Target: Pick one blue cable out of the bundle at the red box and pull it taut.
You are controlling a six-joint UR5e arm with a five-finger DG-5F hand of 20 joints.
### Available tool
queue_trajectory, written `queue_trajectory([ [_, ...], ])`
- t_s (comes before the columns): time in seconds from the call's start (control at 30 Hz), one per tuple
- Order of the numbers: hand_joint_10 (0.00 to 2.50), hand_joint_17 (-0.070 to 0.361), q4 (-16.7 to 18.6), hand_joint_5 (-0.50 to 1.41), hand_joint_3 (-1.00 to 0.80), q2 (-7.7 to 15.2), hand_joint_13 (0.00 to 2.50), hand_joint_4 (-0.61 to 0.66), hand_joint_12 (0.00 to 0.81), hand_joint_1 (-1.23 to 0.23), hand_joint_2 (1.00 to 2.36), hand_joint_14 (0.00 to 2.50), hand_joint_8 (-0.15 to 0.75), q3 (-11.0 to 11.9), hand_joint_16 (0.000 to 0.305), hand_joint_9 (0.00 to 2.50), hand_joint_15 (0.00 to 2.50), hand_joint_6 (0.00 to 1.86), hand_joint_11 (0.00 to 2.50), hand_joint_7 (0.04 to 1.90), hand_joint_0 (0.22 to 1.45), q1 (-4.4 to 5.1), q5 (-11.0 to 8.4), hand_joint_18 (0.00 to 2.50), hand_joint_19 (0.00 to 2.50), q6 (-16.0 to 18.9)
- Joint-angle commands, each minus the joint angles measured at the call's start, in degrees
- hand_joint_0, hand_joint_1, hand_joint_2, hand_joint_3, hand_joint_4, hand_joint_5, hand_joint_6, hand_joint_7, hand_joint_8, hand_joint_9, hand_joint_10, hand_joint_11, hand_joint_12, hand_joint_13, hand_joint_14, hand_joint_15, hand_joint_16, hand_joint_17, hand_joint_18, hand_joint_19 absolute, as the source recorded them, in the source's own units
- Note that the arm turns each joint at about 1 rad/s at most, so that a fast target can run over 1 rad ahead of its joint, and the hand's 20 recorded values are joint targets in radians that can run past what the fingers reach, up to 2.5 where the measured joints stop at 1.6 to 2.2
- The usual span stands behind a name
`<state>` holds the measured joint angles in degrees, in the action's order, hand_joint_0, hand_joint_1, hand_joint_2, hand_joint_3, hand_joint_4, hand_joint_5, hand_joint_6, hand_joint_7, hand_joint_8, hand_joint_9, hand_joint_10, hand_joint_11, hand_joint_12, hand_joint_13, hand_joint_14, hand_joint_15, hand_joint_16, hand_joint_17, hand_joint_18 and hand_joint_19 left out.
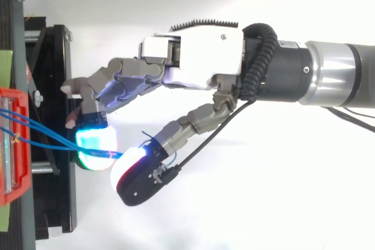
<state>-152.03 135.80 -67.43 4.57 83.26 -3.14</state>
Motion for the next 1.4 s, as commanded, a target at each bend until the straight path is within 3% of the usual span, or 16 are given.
queue_trajectory([
  [0.0,0.0,0.137,0.2,-0.16,-0.5,0.0,0.27,0.23,0.388,-0.77,1.0,0.0,0.316,0.0,0.061,0.59,0.0,0.86,0.17,0.95,0.56,0.0,-0.03,0.35,0.09,0.0],
  [0.2,0.0,0.137,0.2,-0.15,-0.5,0.0,0.28,0.2,0.39,-0.63,1.0,0.0,0.322,0.0,0.061,0.62,0.0,0.84,0.17,0.98,0.55,0.0,-0.03,0.33,0.11,0.0],
  [0.47,0.0,0.132,0.1,-0.14,-0.19,0.0,0.31,0.17,0.379,-0.78,1.02,0.0,0.323,0.0,0.059,0.65,0.0,0.87,0.19,1.03,0.61,0.0,0.06,0.36,0.11,0.0],
  [0.67,0.01,0.13,0.0,-0.14,-0.09,0.0,0.33,0.11,0.378,-0.84,1.02,0.0,0.325,0.0,0.058,0.66,0.0,0.88,0.2,1.07,0.63,0.0,0.06,0.4,0.11,0.0],
  [1.07,0.0,0.13,0.1,-0.17,-0.14,0.1,0.31,0.04,0.376,-0.93,1.02,0.0,0.303,0.0,0.058,0.6,0.0,0.9,0.19,1.02,0.69,0.09,-0.3,0.4,0.08,-0.1],
  [1.2,0.0,0.13,0.2,-0.18,-0.16,0.0,0.3,0.04,0.374,-0.94,1.02,0.0,0.299,0.0,0.058,0.59,0.0,0.9,0.19,1.01,0.7,0.09,-0.3,0.4,0.08,-0.1],
  [1.37,0.0,0.131,0.2,-0.18,-0.26,0.0,0.3,0.14,0.374,-0.89,1.02,0.0,0.295,0.0,0.058,0.59,0.0,0.89,0.19,0.92,0.67,0.18,-0.3,0.38,0.09,-0.1],
])
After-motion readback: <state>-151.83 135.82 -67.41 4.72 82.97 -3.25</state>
